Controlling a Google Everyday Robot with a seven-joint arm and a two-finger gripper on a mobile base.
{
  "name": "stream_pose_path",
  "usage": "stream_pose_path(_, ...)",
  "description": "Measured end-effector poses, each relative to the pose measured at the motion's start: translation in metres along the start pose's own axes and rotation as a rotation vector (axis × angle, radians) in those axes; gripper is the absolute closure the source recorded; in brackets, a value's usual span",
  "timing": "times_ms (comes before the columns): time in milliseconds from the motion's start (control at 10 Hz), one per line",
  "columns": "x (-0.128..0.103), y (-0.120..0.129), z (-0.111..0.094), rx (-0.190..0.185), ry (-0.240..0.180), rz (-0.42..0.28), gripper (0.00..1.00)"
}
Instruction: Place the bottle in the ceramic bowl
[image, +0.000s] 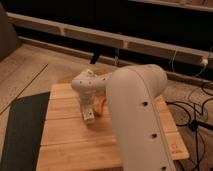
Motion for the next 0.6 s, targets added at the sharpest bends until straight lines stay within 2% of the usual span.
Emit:
stream_pose_path(100,-0.003,0.005,-0.011,-0.001,-0.017,0.003,1.00)
stream_pose_path(300,-0.008,0.016,-0.041,-0.002,-0.066,0.010,1.00)
stream_pose_path(400,-0.011,0.016,-0.060,0.005,-0.097,0.017,1.00)
stream_pose_path(600,-0.013,0.005,-0.083,0.025,-0.131,0.042,1.00)
